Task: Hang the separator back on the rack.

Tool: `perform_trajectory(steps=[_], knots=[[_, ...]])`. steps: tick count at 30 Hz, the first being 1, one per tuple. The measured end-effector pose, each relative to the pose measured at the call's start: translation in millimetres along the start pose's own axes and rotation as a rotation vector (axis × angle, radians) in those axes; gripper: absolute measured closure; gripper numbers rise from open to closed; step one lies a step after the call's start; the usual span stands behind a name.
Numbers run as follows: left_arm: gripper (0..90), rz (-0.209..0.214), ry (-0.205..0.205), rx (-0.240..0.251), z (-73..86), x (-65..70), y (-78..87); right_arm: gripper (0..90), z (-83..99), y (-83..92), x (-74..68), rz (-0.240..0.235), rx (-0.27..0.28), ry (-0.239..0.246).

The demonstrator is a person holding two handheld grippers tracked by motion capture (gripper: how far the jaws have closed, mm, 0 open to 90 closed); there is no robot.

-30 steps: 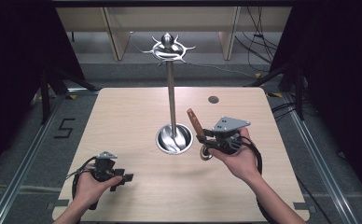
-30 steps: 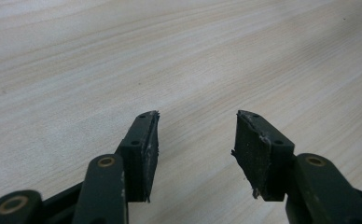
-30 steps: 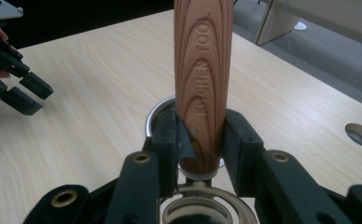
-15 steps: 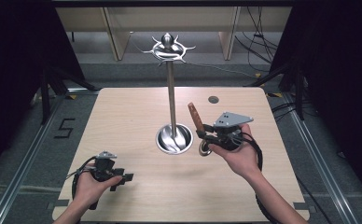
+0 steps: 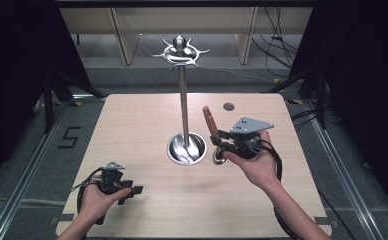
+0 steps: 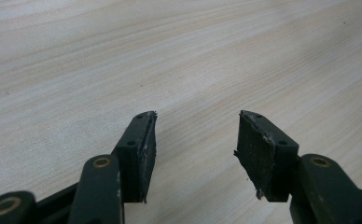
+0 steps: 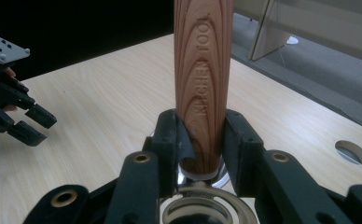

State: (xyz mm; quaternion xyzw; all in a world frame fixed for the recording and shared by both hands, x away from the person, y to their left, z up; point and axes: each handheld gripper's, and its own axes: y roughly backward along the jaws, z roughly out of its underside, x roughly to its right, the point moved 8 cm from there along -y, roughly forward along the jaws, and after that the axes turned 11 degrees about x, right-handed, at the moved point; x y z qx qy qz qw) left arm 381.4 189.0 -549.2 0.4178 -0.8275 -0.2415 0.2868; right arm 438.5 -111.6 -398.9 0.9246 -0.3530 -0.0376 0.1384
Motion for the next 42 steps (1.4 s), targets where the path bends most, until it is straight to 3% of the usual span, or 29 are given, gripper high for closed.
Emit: perform_trajectory(steps=[11, 14, 16, 22, 23, 26, 33, 34, 35, 36, 42], knots=[[45.8, -0.01, -0.005, -0.006, 0.0, -0.4, 1.5, 69.3, -12.2, 0.2, 3.0, 0.015, 0.043, 0.017], [45.7, -0.01, -0.004, -0.006, 0.0, -0.5, 1.5, 69.3, -13.2, 1.0, 3.7, 0.005, 0.032, 0.027], [45.7, -0.01, -0.004, -0.005, -0.1, -0.5, 1.5, 69.3, -14.3, 0.3, 1.7, 0.008, 0.041, -0.003], [45.6, -0.01, -0.004, -0.005, 0.0, -0.5, 1.5, 69.3, -18.2, 1.4, 2.2, 0.016, 0.04, -0.002], [45.5, -0.01, -0.004, -0.005, -0.1, -0.5, 1.5, 69.3, -20.1, 0.2, 3.5, 0.015, 0.057, 0.019], [45.4, -0.01, -0.004, -0.005, -0.1, -0.4, 1.5, 69.3, -21.4, 1.4, 1.8, 0.009, 0.044, -0.004], [45.4, -0.012, 0.0, -0.001, -0.4, -0.1, 1.3, 69.4, -26.1, 0.6, 2.1, 0.005, 0.056, 0.016], [45.3, -0.012, 0.001, 0.0, -0.4, -0.1, 1.3, 69.3, -26.4, 0.4, 0.4, 0.018, 0.061, -0.009], [45.3, -0.011, 0.0, 0.0, -0.4, -0.1, 1.3, 69.3, -27.8, -0.3, 2.4, 0.002, 0.061, 0.023], [45.3, -0.011, 0.001, 0.0, -0.4, -0.1, 1.4, 69.3, -27.8, -0.3, 2.4, 0.002, 0.061, 0.023], [45.3, -0.012, 0.002, 0.0, -0.6, -0.2, 1.5, 69.3, -31.9, -0.5, 4.2, 0.035, 0.084, 0.014]])
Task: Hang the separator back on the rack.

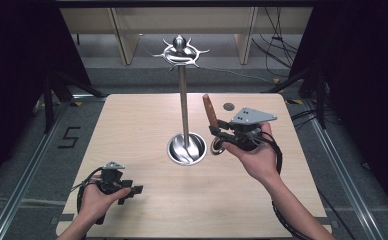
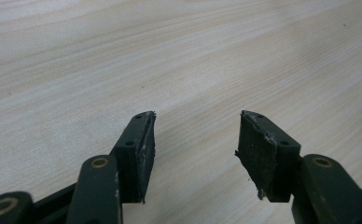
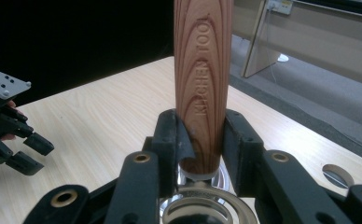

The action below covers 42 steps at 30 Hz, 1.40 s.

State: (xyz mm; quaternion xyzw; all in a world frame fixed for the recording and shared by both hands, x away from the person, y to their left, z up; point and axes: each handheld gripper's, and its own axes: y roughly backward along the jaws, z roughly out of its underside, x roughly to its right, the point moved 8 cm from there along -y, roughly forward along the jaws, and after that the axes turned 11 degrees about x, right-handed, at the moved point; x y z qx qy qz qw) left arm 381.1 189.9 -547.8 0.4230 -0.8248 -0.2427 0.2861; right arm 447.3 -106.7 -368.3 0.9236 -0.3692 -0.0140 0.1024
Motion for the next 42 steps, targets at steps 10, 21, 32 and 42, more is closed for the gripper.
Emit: perform_trajectory(steps=[10, 21, 32, 42], knots=[[45.1, -0.001, -0.001, 0.0, -0.2, -0.3, 0.4, 69.3, -5.5, 0.1, -0.5, -0.008, 0.001, -0.008], [45.1, 0.002, 0.002, 0.005, -0.6, -1.1, 0.1, 69.3, -12.5, -3.6, 0.2, -0.007, 0.024, 0.004], [45.1, 0.01, 0.006, 0.012, -1.1, -1.0, -0.8, 69.3, -20.2, -3.7, 1.6, -0.002, 0.044, 0.015], [45.0, 0.009, 0.006, 0.012, -1.1, -1.2, -0.8, 69.3, -24.1, -3.2, -1.5, 0.005, 0.048, -0.016]])
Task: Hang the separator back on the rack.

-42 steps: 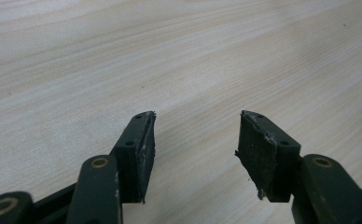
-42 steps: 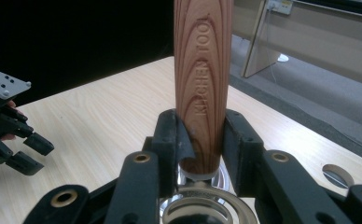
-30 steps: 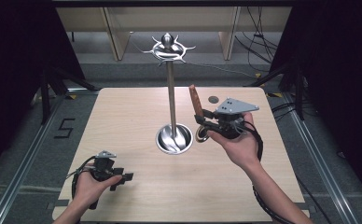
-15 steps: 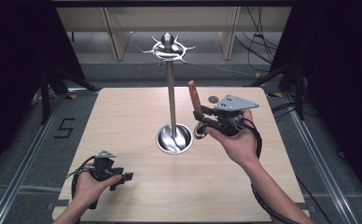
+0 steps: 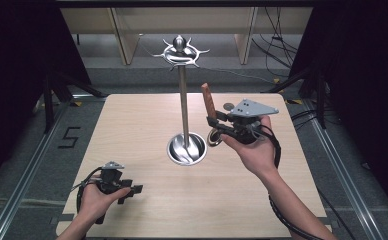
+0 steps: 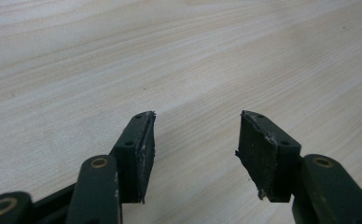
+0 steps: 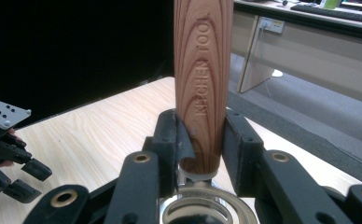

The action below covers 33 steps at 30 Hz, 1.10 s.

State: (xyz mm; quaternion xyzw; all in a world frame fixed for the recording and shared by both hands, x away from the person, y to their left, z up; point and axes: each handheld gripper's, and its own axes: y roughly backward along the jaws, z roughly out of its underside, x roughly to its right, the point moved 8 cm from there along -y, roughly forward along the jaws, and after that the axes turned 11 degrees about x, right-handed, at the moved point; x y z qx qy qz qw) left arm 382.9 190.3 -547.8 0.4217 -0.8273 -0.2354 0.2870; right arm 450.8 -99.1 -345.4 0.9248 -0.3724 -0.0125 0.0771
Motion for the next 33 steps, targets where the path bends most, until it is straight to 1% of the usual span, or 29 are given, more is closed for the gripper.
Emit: perform_trajectory(steps=[1, 2, 4, 7, 8, 10, 11, 12, 13, 15, 16, 21, 22, 24, 25, 26, 27, 28, 30, 31, 32, 33], knots=[[45.0, 0.0, 0.0, 0.0, 0.0, 0.0, 0.0, 69.3, -0.9, -0.3, 0.7, -0.007, 0.002, 0.014], [45.1, 0.0, 0.001, 0.001, -0.1, 0.0, 0.0, 69.4, -1.8, -0.1, -0.2, -0.008, 0.007, 0.001], [45.1, 0.0, 0.0, 0.0, 0.0, 0.1, 0.0, 69.3, -1.8, 0.4, 0.6, -0.002, 0.0, 0.01], [45.0, 0.002, -0.001, -0.002, -0.1, 0.3, 0.5, 69.3, -3.9, -0.8, 1.6, -0.006, 0.02, 0.025], [45.0, 0.001, 0.0, -0.002, -0.1, 0.2, 0.4, 69.3, -4.0, -0.5, 1.3, -0.001, 0.017, 0.016], [45.0, -0.001, 0.0, -0.001, -0.2, 0.2, 0.2, 69.3, -4.5, 0.3, 1.2, -0.003, 0.013, 0.014], [45.0, -0.002, 0.0, -0.002, -0.1, 0.0, 0.2, 69.3, -4.8, -0.2, 1.3, -0.012, 0.014, 0.016], [45.0, -0.002, -0.001, -0.002, -0.1, 0.0, 0.2, 69.3, -4.8, 0.3, 1.1, -0.003, 0.009, 0.013], [45.0, -0.002, -0.001, -0.002, -0.1, 0.0, 0.2, 69.3, -4.7, 0.0, -0.3, -0.006, 0.01, 0.0], [45.0, 0.001, 0.0, -0.001, -0.2, 0.2, 0.4, 69.3, -5.2, -0.6, 0.1, -0.005, 0.015, 0.002], [45.0, 0.0, 0.002, 0.001, -0.4, 0.2, 0.4, 69.3, -5.8, -0.7, 1.2, -0.006, 0.014, 0.018], [45.0, -0.013, -0.001, 0.005, -1.1, -0.6, 1.8, 69.3, -8.1, -0.7, -0.5, -0.004, 0.017, -0.003], [45.0, -0.013, 0.0, 0.003, -1.0, -0.6, 1.7, 69.3, -9.3, -0.9, 1.7, -0.003, 0.022, 0.019], [45.0, -0.011, -0.001, 0.003, -0.9, -0.3, 1.4, 69.3, -10.3, -1.9, 1.3, -0.005, 0.03, 0.008], [45.0, 0.002, 0.004, 0.004, -0.8, 0.0, 0.3, 69.3, -10.6, -2.1, 1.4, -0.004, 0.03, 0.006], [45.0, -0.001, 0.003, 0.003, -0.8, 0.1, 0.5, 69.4, -10.9, -2.1, 1.6, -0.003, 0.033, 0.009], [45.0, 0.0, 0.002, 0.003, -0.7, 0.1, 0.3, 69.3, -10.4, -1.3, 1.1, 0.003, 0.024, -0.005], [45.0, 0.0, 0.001, 0.002, -0.7, 0.2, 0.3, 69.3, -10.5, -1.5, 0.7, 0.004, 0.024, -0.007], [45.0, -0.004, 0.003, 0.003, -0.8, 0.3, -0.2, 69.3, -11.0, -1.9, 0.8, 0.002, 0.025, -0.007], [45.0, -0.005, 0.002, 0.003, -0.9, 0.5, -0.4, 69.3, -13.5, -3.3, 3.5, 0.003, 0.038, 0.022], [45.0, -0.004, -0.002, 0.004, -1.0, 0.9, -0.2, 69.3, -13.5, -3.3, 3.5, 0.003, 0.038, 0.022], [45.0, -0.005, -0.002, 0.001, -1.0, 0.6, -0.8, 69.3, -13.7, -3.1, 2.5, -0.006, 0.029, 0.014]])
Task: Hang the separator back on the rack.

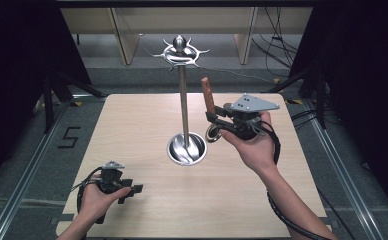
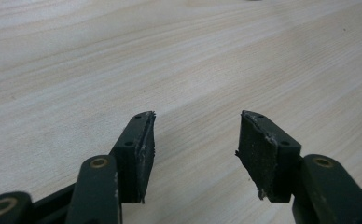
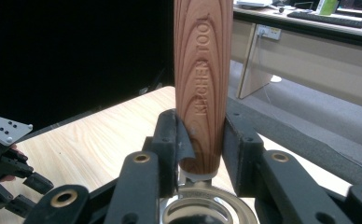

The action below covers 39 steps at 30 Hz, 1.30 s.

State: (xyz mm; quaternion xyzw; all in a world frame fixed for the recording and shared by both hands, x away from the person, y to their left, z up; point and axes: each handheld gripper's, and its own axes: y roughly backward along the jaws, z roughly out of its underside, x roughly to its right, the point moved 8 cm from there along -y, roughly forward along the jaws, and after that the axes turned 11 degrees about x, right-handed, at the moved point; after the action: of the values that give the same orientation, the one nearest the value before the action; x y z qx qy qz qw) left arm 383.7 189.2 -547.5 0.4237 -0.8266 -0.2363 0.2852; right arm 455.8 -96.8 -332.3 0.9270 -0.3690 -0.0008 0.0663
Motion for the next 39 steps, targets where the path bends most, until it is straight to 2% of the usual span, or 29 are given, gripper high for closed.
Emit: perform_trajectory(steps=[1, 3, 10, 12, 14, 15, 18, 19, 22, 25, 26, 29, 30, 32, 36, 37, 38, 39], knots=[[45.0, -0.004, -0.003, -0.002, -0.1, 0.2, 0.1, 69.3, -0.5, 0.0, -0.7, 0.003, -0.001, -0.012], [44.9, -0.009, -0.006, -0.004, -0.5, 0.4, 0.4, 69.3, -2.9, -0.2, 1.2, 0.012, 0.01, 0.008], [45.0, 0.002, 0.005, 0.004, -0.4, -0.2, 0.0, 69.3, -4.5, -1.9, -0.1, -0.001, 0.027, 0.0], [45.0, 0.005, 0.003, 0.007, -0.7, 0.3, 0.6, 69.3, -5.0, -1.3, 0.5, 0.022, 0.028, -0.005], [45.0, -0.005, 0.0, 0.002, -0.5, 0.2, 0.9, 69.3, -4.8, 0.0, -0.3, 0.016, 0.015, -0.019], [44.9, -0.004, -0.001, 0.002, -0.6, 0.2, 0.8, 69.3, -5.6, -0.4, 0.9, 0.017, 0.02, -0.003], [44.9, 0.01, 0.005, 0.008, -0.8, 0.4, 0.0, 69.3, -6.0, -0.4, 0.7, 0.018, 0.023, -0.002], [44.9, 0.004, 0.006, 0.007, -0.6, -0.3, -0.1, 69.3, -5.1, -0.6, -1.0, 0.015, 0.017, -0.02], [44.9, 0.006, 0.002, 0.004, -0.6, 0.1, 0.4, 69.3, -4.0, -0.2, -0.7, 0.026, 0.013, -0.026], [44.9, -0.004, -0.001, 0.003, -0.8, 0.6, 0.7, 69.3, -4.9, 0.0, -0.4, 0.02, 0.014, -0.025], [44.9, -0.009, -0.005, 0.0, -0.6, 0.3, 0.8, 69.3, -5.9, -0.6, -0.1, 0.016, 0.021, -0.011], [44.9, 0.003, -0.001, 0.006, -0.9, 0.0, -0.4, 69.3, -7.4, -1.8, 0.3, 0.014, 0.026, -0.008], [44.9, 0.007, 0.002, 0.011, -1.1, 0.5, -0.6, 69.3, -6.8, -1.1, -1.7, 0.024, 0.016, -0.045], [44.9, 0.004, 0.004, 0.013, -1.1, 0.5, 0.1, 69.3, -9.4, -2.8, 1.3, 0.021, 0.035, -0.005], [44.9, 0.01, 0.002, 0.009, -1.2, 0.5, 0.2, 69.3, -11.0, -3.4, 0.0, 0.025, 0.031, -0.02], [44.9, 0.007, -0.001, 0.007, -1.2, 0.5, 0.5, 69.3, -12.3, -3.6, 2.0, 0.026, 0.036, -0.003], [44.9, -0.001, -0.004, 0.006, -1.2, 0.5, 1.0, 69.3, -13.0, -3.6, 0.7, 0.015, 0.031, -0.015], [44.9, -0.005, -0.005, 0.004, -1.2, 0.6, 1.2, 69.3, -14.4, -3.9, 1.8, 0.022, 0.042, -0.009]])
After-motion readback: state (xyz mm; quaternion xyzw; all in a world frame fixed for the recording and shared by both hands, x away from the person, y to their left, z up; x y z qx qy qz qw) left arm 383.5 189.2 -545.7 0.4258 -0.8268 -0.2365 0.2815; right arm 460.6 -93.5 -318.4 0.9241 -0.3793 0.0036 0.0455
